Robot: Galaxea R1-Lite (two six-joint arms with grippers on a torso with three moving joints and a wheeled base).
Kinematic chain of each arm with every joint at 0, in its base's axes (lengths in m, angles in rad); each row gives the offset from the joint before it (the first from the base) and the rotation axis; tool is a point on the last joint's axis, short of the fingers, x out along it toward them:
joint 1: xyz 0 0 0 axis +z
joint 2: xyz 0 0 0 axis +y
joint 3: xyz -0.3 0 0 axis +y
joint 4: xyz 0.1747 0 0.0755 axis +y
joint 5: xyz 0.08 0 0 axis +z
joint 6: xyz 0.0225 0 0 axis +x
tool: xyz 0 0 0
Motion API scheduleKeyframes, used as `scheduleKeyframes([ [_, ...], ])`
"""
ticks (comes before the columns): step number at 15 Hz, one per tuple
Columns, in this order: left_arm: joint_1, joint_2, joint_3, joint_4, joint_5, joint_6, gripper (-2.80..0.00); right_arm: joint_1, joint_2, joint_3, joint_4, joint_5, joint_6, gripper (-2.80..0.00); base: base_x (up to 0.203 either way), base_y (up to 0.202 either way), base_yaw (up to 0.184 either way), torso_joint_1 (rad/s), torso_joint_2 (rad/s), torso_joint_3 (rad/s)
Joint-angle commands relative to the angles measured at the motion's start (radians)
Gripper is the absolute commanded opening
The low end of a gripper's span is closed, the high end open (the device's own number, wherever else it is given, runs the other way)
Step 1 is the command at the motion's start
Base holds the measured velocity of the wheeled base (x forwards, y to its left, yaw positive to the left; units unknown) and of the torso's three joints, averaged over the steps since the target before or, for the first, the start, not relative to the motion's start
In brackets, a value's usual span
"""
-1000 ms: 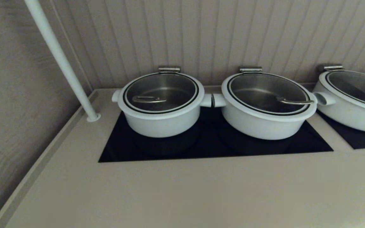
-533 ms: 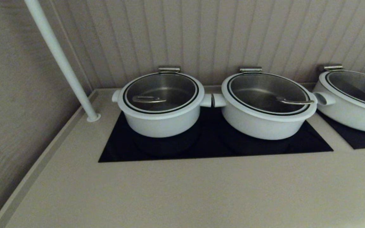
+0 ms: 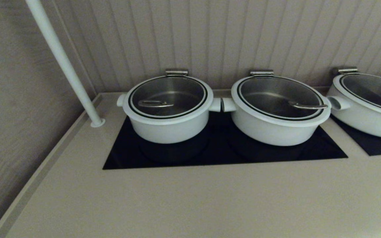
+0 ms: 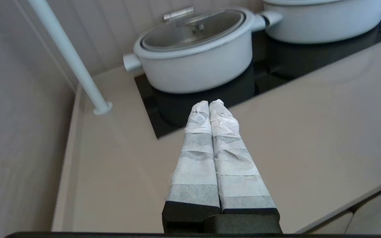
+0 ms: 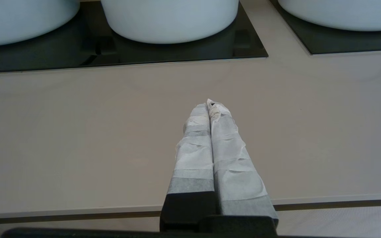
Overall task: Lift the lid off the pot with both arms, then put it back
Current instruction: Open the food pot lid a small opening with the left arm
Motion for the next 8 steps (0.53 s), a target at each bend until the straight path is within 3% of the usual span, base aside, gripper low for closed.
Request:
scheduleKeyframes([
  [1, 0.001, 0.041, -0.024, 0.0, -0.003, 0.003, -2.8, 0.0, 0.0, 0.0, 0.0, 0.0, 0.001, -2.8, 0.0, 0.0, 0.0, 0.0, 0.0, 0.0],
  [8, 0.0, 0.31, -0.159, -0.01, -0.007, 0.081, -2.8, 0.0, 0.0, 0.0, 0.0, 0.0, 0.001, -2.8, 0.0, 0.0, 0.0, 0.0, 0.0, 0.0],
])
